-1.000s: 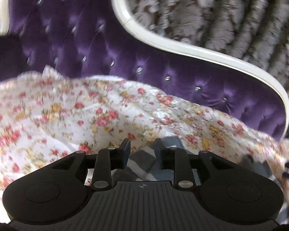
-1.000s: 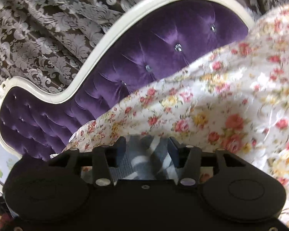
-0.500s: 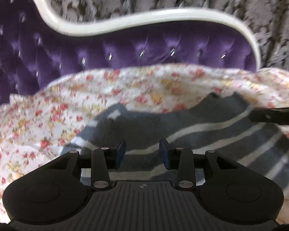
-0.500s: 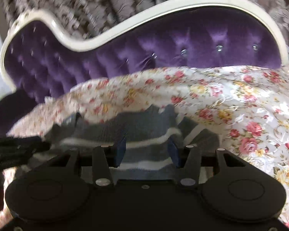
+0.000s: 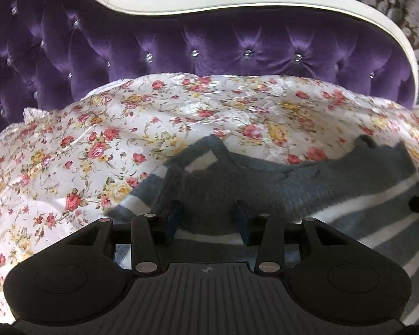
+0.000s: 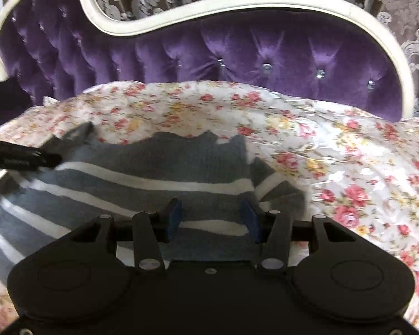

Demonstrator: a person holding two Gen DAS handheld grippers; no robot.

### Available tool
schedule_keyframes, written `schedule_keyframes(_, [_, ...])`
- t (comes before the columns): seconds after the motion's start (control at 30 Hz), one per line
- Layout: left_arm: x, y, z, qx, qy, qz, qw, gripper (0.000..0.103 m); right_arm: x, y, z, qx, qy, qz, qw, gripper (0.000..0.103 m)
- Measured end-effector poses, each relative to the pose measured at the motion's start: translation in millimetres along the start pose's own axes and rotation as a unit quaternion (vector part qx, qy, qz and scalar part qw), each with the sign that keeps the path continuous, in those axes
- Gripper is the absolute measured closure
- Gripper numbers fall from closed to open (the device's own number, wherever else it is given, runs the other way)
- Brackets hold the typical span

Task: Fold small clothes
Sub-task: 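Lift the hem with both tools and fold it toward the collar, then lower the hem onto the collar and open both tools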

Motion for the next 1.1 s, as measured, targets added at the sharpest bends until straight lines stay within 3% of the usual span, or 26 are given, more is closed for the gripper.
schedule_keyframes(0.13, [6, -7, -6, 0.025, 0.004, 0.003, 0.9997, 0.060, -5, -4, 8, -0.042, 0.011, -0.006, 0.999, 0.043])
schedule_keyframes(0.33, [10, -13, -9, 0.040, 0.009, 0.008, 0.9991, 0.054, -8, -3, 15, -0.037, -0.008, -0.003, 0.999, 0.043])
schedule_keyframes(0.4, [13, -15, -15, 0.042, 0.030, 0.001, 0.9987, 0.040, -9, -3, 16, -0.036, -0.012, -0.001, 0.999, 0.043])
schedule_keyframes(0.5, [15, -21, -30, 0.032, 0.077, -0.015, 0.9964, 0.031, -9, -3, 20, -0.036, -0.025, 0.000, 0.999, 0.043])
schedule_keyframes(0.73, [19, -9, -30, 0.028, 0.093, -0.002, 0.9953, 0.032, -6, -5, 31, -0.044, -0.068, 0.005, 0.997, 0.042])
schedule_keyframes(0.83, [26, 20, -29, 0.025, 0.111, 0.038, 0.9928, 0.032, -6, -3, 36, -0.040, -0.094, 0.009, 0.995, 0.040])
schedule_keyframes(0.97, [28, 54, -8, 0.007, 0.082, 0.057, 0.9950, 0.032, -8, 7, 51, -0.023, -0.150, 0.016, 0.988, 0.033])
schedule_keyframes(1.1, [17, 63, 23, -0.012, 0.046, 0.040, 0.9981, 0.032, -11, 15, 65, 0.002, -0.187, 0.017, 0.982, 0.028])
Point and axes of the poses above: each gripper's, at about its wrist camera, not at the fingertips, and y roughly against the way its jaws point, z to its right, x to its top, the point moved 5 cm from there along -y, roughly the way its jaws point, and after that the axes turned 13 degrees about y, right-handed, at the moved point
